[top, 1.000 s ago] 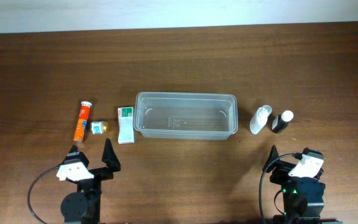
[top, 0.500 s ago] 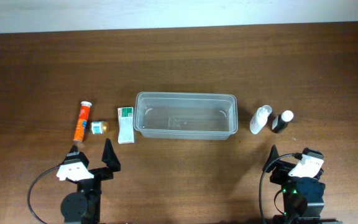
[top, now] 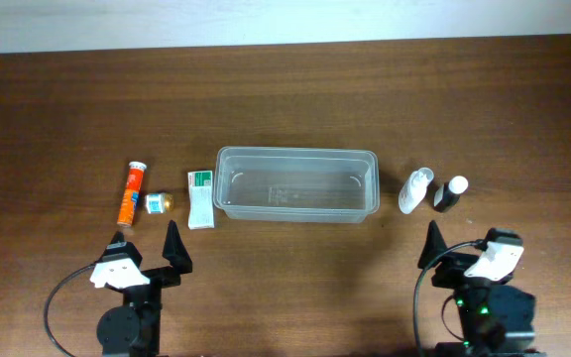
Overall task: Pack container
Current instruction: 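Move the right gripper to the white lotion bottle and grasp it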
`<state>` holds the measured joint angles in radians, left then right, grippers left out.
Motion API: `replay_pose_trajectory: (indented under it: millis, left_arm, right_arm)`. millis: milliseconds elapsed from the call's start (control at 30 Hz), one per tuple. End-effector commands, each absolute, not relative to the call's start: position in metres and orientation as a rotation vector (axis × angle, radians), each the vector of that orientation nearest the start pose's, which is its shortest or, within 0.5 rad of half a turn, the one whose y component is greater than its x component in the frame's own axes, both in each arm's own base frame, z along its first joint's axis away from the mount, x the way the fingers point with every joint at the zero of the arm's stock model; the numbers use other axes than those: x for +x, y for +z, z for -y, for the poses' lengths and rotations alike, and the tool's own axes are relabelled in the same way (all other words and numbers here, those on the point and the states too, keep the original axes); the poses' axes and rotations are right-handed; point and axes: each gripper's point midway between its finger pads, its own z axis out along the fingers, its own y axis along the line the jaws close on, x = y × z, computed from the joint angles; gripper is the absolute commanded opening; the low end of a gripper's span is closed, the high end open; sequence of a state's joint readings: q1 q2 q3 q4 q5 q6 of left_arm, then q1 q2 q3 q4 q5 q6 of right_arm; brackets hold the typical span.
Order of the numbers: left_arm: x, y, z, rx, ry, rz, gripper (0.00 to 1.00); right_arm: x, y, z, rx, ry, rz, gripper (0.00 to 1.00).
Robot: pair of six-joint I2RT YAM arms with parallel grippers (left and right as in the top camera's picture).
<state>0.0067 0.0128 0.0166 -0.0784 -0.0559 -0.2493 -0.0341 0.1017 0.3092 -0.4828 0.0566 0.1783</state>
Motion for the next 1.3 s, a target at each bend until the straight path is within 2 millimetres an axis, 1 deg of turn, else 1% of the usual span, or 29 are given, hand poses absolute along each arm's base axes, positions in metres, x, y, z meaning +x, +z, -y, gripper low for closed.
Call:
replay_pose_trajectory:
  millis: [0,67,167,233,300,333,367,400,433,500,533,567,600,633,733,833,933,1033,1167,1200,1267]
  left_arm:
    - [0.246,0.158,-0.009,-0.233,-0.14,-1.63,1.0]
    - [0.246,0.158,-0.009,-0.233,-0.14,-1.63,1.0]
    - [0.246,0.158,-0.009,-0.233,-0.14,-1.63,1.0]
    - [0.246,0.158,-0.009,-0.233,-0.14,-1.63,1.0]
    - [0.246,0.158,-0.009,-0.233,-0.14,-1.63,1.0]
    - [0.246,0.158,-0.009,-0.233,-0.14,-1.63,1.0]
    - [0.246,0.158,-0.009,-0.233,-0.14,-1.63,1.0]
    - [0.246,0.158,-0.009,-0.233,-0.14,-1.63,1.0]
    - [0.246,0.158,-0.009,-0.233,-0.14,-1.63,1.0]
    - [0.246,0.158,-0.009,-0.233,-0.14,-1.63,1.0]
    - [0.246,0.158,-0.009,-0.233,-0.14,-1.63,1.0]
    - [0.246,0.158,-0.009,-0.233,-0.14,-1.63,1.0]
    - [0.246,0.158,-0.009,-0.233,-0.14,-1.63,1.0]
    - [0.246,0.158,-0.009,-0.233,-0.14,-1.63,1.0]
    - [0.246,0.158,-0.009,-0.233,-0.14,-1.63,1.0]
    - [0.246,0.158,-0.009,-0.233,-0.14,-1.63,1.0]
    - [0.246,0.158,-0.009,-0.233,-0.14,-1.63,1.0]
    - [0.246,0.158,-0.009,-0.233,-0.14,-1.63,1.0]
    - [0.246,0.158,-0.009,-0.233,-0.14,-1.63,1.0]
    - [0.246,0.158,-0.009,-0.233,-0.14,-1.63,1.0]
    - [0.246,0.158,-0.009,-0.233,-0.14,-1.63,1.0]
  right_arm:
    - [0.221,0.233,0.015,0.186,0.033,-1.84,0.98]
    - [0.226,0.252,0.015,0.192,0.029,-1.929,0.98]
    - [0.24,0.281,0.013,0.192,0.04,-2.073,0.98]
    - [0.252,0.303,0.001,0.159,0.109,-2.147,0.98]
    - [0.267,0.325,-0.018,0.099,0.24,-2.204,0.98]
    - [0.27,0.329,-0.023,0.087,0.275,-2.237,0.98]
    - [0.278,0.333,-0.024,0.085,0.285,-2.251,0.98]
    - [0.289,0.336,-0.024,0.088,0.284,-2.262,0.98]
    - [0.3,0.336,-0.023,0.093,0.281,-2.277,0.98]
    - [0.319,0.327,-0.022,0.101,0.283,-2.32,0.99]
    - [0.328,0.318,-0.022,0.113,0.288,-2.355,0.98]
    - [0.337,0.304,-0.021,0.141,0.298,-2.401,0.97]
    - [0.345,0.283,-0.021,0.183,0.31,-2.471,0.91]
    - [0.349,0.272,-0.021,0.202,0.314,-2.511,0.85]
    - [0.357,0.22,-0.02,0.263,0.321,-2.693,0.78]
    - [0.359,0.18,-0.02,0.297,0.322,-2.833,0.77]
    - [0.359,0.151,-0.021,0.322,0.322,-2.933,0.73]
    - [0.355,0.138,-0.021,0.337,0.319,-2.989,0.66]
    - [0.347,0.129,-0.016,0.35,0.273,-3.032,0.6]
    - [0.346,0.128,-0.016,0.35,0.273,-3.036,0.57]
    - [0.343,0.124,-0.016,0.352,0.273,-3.045,0.49]
